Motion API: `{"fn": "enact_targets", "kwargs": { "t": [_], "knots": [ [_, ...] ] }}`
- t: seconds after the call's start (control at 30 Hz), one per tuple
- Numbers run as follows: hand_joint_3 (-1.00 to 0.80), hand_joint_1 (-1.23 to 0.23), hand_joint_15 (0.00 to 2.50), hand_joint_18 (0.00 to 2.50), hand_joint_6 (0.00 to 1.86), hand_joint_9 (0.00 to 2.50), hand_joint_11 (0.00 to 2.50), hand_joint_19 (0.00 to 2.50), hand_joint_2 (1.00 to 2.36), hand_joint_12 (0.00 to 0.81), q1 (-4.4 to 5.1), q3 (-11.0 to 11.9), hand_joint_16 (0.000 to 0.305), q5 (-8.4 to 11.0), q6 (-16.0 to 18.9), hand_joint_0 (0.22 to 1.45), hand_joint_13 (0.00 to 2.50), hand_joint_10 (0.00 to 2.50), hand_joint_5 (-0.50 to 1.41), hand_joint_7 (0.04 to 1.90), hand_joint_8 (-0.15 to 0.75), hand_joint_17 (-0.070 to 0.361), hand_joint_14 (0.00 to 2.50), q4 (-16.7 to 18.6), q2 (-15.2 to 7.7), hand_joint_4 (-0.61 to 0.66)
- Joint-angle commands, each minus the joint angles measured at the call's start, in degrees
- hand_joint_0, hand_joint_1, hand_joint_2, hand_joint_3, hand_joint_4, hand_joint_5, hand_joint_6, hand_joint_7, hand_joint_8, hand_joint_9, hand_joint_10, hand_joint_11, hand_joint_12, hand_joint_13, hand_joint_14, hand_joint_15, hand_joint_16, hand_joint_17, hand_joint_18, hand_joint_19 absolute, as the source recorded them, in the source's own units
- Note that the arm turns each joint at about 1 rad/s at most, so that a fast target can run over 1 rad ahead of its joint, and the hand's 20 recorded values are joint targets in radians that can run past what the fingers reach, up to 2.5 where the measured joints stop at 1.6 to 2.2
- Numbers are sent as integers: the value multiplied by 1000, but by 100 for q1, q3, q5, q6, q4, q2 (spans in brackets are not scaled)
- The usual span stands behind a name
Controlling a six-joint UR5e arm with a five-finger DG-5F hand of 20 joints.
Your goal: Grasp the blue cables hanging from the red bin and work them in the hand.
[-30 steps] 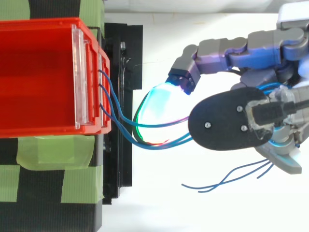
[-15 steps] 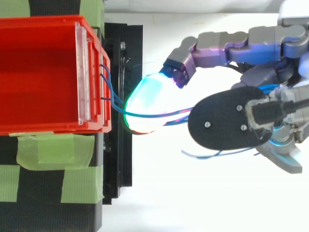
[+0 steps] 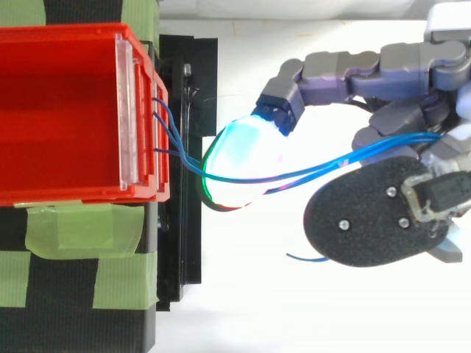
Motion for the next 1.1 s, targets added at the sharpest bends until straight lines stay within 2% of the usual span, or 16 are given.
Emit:
{"fn": "enact_targets", "kwargs": {
  "t": [0.0, 0.1, 0.27, 0.37, 0.67, 0.97, 1.07],
  "knots": [
    [-696, -698, 1889, 1199, 0, 782, 2500, 1374, 1010, 522, 31, -1, 60, -15, -76, 828, 833, 2500, 345, 1369, 511, 134, 2500, -24, 0, 189],
    [-755, -694, 1889, 1199, 51, 782, 2500, 1374, 1009, 522, 40, -1, 60, -15, -331, 823, 833, 2500, 354, 1368, 511, 134, 2500, -103, 0, 202],
    [-832, -694, 1889, 1199, 142, 782, 2500, 1374, 1006, 522, 40, -1, 60, -15, -1017, 829, 833, 2500, 362, 1349, 511, 134, 2500, -165, 0, 195],
    [-844, -694, 1889, 1199, 167, 782, 2500, 1374, 1005, 522, 40, -1, 60, -7, -1175, 830, 833, 2500, 366, 1342, 511, 134, 2500, -165, 0, 201],
    [-897, -703, 1889, 1199, 234, 782, 2500, 1374, 1004, 522, 48, -1, 60, 29, -1219, 838, 833, 2500, 377, 1331, 511, 134, 2500, -173, 0, 206],
    [-856, -722, 1889, 1199, 559, 782, 2500, 1374, 1006, 522, 48, -1, 60, 37, -1430, 871, 833, 2500, 359, 1253, 511, 134, 2500, -173, 0, 202],
    [-857, -720, 1889, 1199, 587, 782, 2500, 1374, 1006, 522, 48, -1, 60, 29, -1474, 871, 833, 2500, 357, 1251, 511, 134, 2500, -173, 0, 206]
  ]
}}
